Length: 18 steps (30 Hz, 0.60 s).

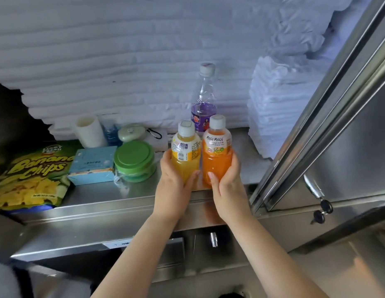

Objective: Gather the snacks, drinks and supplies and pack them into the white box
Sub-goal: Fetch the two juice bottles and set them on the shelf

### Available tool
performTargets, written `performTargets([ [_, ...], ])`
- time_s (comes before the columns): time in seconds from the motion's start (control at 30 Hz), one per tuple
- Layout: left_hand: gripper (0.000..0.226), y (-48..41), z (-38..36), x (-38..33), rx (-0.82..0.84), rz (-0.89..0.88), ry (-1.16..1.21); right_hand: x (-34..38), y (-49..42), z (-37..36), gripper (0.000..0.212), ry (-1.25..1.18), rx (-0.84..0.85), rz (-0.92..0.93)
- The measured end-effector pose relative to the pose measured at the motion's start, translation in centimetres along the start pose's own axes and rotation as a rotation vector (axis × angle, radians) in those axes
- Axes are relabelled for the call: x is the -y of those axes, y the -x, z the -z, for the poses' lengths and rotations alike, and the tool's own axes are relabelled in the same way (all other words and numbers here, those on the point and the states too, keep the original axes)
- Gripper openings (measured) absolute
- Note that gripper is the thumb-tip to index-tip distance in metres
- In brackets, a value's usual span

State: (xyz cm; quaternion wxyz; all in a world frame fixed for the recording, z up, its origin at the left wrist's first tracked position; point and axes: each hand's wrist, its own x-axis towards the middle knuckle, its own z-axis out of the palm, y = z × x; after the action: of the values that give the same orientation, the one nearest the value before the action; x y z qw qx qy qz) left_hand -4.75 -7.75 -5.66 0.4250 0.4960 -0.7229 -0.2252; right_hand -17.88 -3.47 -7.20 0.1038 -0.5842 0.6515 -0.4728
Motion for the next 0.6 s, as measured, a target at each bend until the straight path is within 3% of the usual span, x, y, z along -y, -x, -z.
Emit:
performTargets([
  [0.23,0.084,-0.7,-0.3,0.5,-0.041,-0.037,-0.11,0.0,-0.2,-0.1,0.073,0.208,-0.025,0.055],
  [0.6,0.096,-0.4,0.2,1.3,-0.001,-0.045,-0.04,0.1,-0.2,-0.4,0.083,0.111,-0.098,0.021],
])
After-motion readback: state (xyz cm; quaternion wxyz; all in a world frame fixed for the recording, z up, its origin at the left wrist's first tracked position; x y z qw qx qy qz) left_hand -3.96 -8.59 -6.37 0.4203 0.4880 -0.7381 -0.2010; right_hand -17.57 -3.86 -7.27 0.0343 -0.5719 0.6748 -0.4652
